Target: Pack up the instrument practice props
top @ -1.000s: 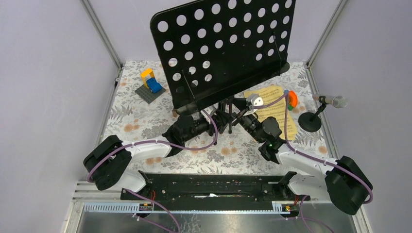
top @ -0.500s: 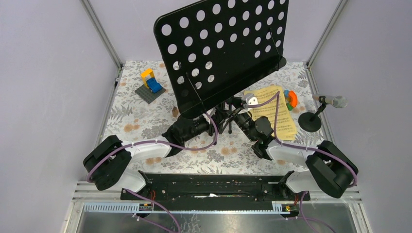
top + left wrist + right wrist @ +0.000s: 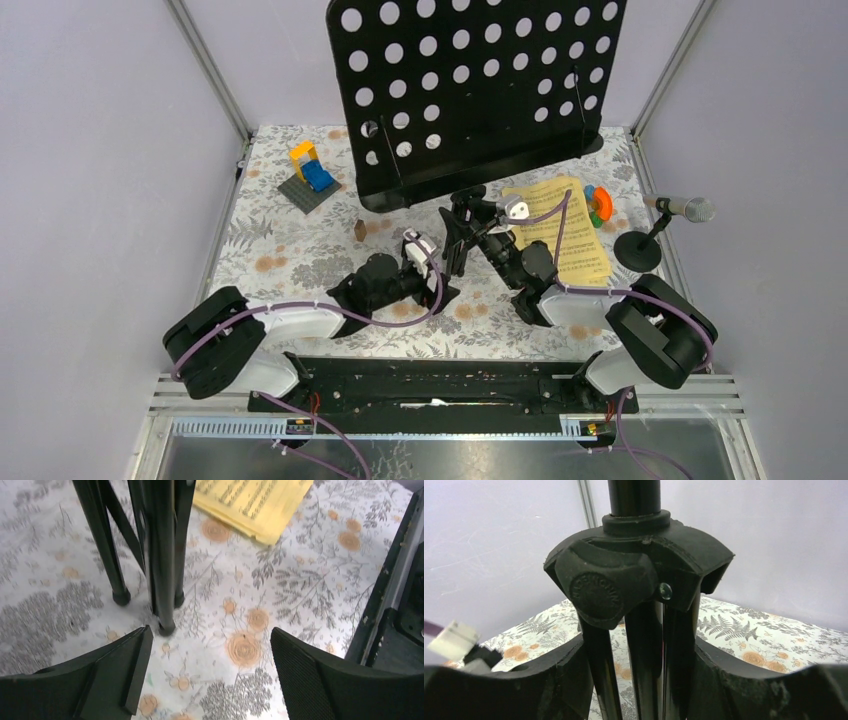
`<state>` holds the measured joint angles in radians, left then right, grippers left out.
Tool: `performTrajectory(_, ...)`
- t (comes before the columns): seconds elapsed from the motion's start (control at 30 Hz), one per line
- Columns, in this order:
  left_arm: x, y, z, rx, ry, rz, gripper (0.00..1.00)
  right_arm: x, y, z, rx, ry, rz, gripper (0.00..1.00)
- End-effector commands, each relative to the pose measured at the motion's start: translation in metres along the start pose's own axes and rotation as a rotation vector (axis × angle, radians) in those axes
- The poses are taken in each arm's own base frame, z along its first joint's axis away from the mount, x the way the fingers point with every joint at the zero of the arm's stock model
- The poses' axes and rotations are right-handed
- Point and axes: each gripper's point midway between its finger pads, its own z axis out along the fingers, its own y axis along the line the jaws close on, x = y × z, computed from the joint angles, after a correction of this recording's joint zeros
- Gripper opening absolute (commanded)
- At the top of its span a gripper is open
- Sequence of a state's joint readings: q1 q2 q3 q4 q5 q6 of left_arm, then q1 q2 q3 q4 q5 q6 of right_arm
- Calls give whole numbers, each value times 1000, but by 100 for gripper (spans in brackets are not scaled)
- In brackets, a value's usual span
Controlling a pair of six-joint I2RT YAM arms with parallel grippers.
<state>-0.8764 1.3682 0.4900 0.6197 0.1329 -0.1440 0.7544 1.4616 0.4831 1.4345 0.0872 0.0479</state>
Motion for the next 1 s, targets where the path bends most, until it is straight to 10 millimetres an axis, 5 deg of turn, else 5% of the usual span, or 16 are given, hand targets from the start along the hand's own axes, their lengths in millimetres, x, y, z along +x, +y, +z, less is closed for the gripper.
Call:
performTrajectory(0.0,-3,-2,-11,-12,-37,-28,95,33,-12,-9,48,111,-29,41)
performTrajectory(0.07,-2,0,-14,-20,-45,-30,99,34,-10,-12,38,120,-33,23)
performTrajectory(0.2,-9,0,-18,-24,-99,-28,99,32,-6,-14,12,143,-34,13)
performTrajectory(0.6,-47,-7,-21,13,-302,23,99,-14,21,-4,-46,156,173,0)
performTrajectory(0.97,-35,2,17,-17,-280,75,99,-28,35,-5,-100,166,234,0)
